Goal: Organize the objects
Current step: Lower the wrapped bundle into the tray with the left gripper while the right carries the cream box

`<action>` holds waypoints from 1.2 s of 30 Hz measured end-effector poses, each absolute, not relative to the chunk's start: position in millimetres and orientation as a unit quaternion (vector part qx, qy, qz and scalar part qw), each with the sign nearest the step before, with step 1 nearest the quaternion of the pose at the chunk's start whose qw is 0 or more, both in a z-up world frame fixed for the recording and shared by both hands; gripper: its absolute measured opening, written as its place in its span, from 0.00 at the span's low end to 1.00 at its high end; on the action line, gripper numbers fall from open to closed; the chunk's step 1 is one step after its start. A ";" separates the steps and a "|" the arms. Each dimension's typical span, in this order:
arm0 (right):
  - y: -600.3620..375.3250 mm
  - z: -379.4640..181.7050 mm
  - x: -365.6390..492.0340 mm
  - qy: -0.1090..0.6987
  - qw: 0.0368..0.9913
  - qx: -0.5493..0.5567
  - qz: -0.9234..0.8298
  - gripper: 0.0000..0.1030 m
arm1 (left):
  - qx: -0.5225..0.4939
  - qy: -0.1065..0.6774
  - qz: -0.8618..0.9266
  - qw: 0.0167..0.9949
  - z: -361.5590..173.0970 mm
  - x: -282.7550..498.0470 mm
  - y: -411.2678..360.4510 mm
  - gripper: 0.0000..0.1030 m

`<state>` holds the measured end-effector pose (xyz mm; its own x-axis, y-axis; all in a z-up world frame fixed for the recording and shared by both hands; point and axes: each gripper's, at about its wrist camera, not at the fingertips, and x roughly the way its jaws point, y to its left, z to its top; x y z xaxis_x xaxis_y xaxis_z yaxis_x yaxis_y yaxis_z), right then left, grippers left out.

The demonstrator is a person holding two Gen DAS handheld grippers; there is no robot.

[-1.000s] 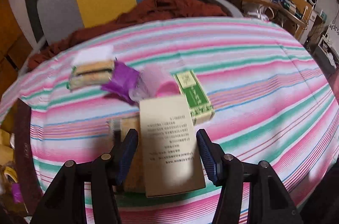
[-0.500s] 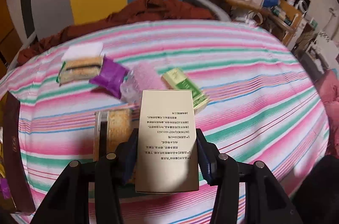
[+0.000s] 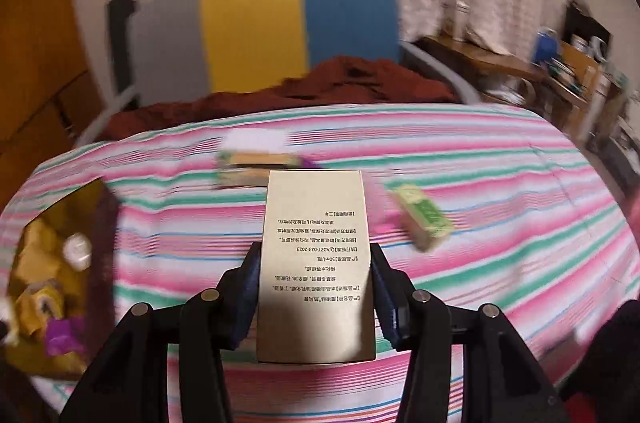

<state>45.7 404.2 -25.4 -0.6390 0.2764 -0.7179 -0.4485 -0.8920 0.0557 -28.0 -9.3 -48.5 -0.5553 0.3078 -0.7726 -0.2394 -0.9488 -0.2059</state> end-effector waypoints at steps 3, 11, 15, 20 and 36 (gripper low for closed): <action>367.6 -18.9 35.0 0.105 0.152 -0.369 0.911 0.49 | -0.443 -0.031 0.882 0.158 -47.1 -27.3 -3.5 0.33; 277.5 -8.4 10.9 0.072 0.037 -0.364 0.928 0.49 | -0.440 -0.021 0.889 0.129 -43.9 -33.3 1.1 0.33; 255.6 -11.9 10.4 0.060 0.021 -0.365 0.929 0.49 | -0.442 -0.017 0.888 0.126 -45.4 -33.8 2.4 0.33; 243.4 -17.2 7.5 0.053 0.007 -0.371 0.927 0.49 | -0.437 -0.010 0.891 0.120 -44.2 -34.7 4.7 0.34; 235.6 -24.6 2.8 0.044 -0.001 -0.374 0.927 0.49 | -0.448 -0.020 0.890 0.081 -52.4 -49.6 -5.7 0.59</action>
<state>2.8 235.6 -24.6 -0.7208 -0.0344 -0.6923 -0.0306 -0.9962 0.0814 -49.6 -5.7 -52.4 -0.5852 0.1621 -0.7945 -0.1258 -0.9861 -0.1085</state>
